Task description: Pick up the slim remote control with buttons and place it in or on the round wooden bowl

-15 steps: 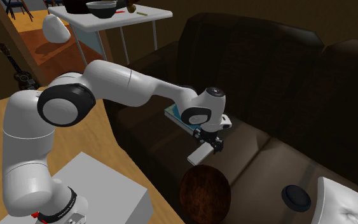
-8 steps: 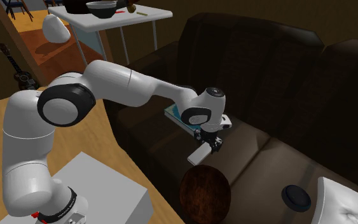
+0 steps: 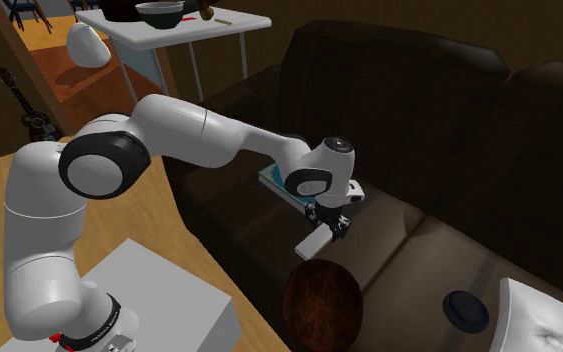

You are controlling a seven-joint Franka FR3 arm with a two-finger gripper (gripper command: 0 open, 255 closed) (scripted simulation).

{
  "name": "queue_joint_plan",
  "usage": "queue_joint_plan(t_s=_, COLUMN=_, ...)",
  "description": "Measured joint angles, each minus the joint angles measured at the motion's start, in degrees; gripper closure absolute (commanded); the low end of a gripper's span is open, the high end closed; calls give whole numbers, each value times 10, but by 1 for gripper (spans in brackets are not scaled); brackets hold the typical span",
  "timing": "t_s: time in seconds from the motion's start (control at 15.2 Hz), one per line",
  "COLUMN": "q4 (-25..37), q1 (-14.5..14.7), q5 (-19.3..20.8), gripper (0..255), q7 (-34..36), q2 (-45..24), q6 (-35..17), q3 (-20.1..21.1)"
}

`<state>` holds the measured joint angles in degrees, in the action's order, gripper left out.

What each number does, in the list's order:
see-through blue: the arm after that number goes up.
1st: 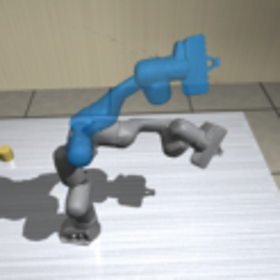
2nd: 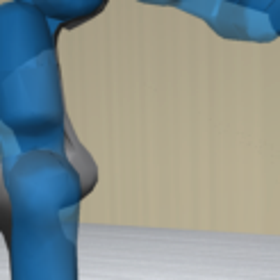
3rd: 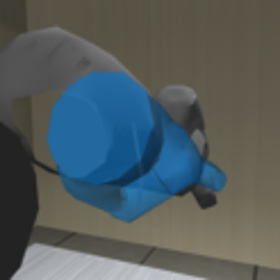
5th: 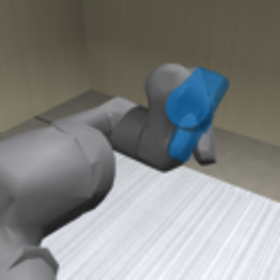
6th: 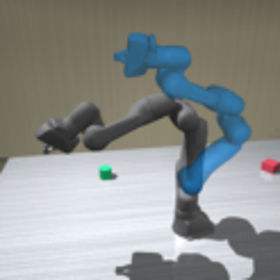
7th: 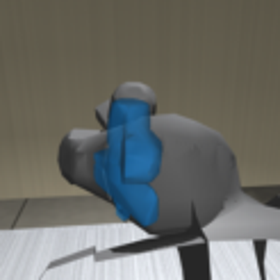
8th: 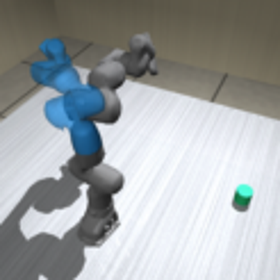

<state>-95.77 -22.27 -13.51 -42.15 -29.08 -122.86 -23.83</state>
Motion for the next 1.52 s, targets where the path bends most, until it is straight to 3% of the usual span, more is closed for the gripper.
queue_joint_plan(t_s=1.52, q4=92, q1=5, q5=31, gripper=255, q7=20, q2=55, q6=143, q3=-16)
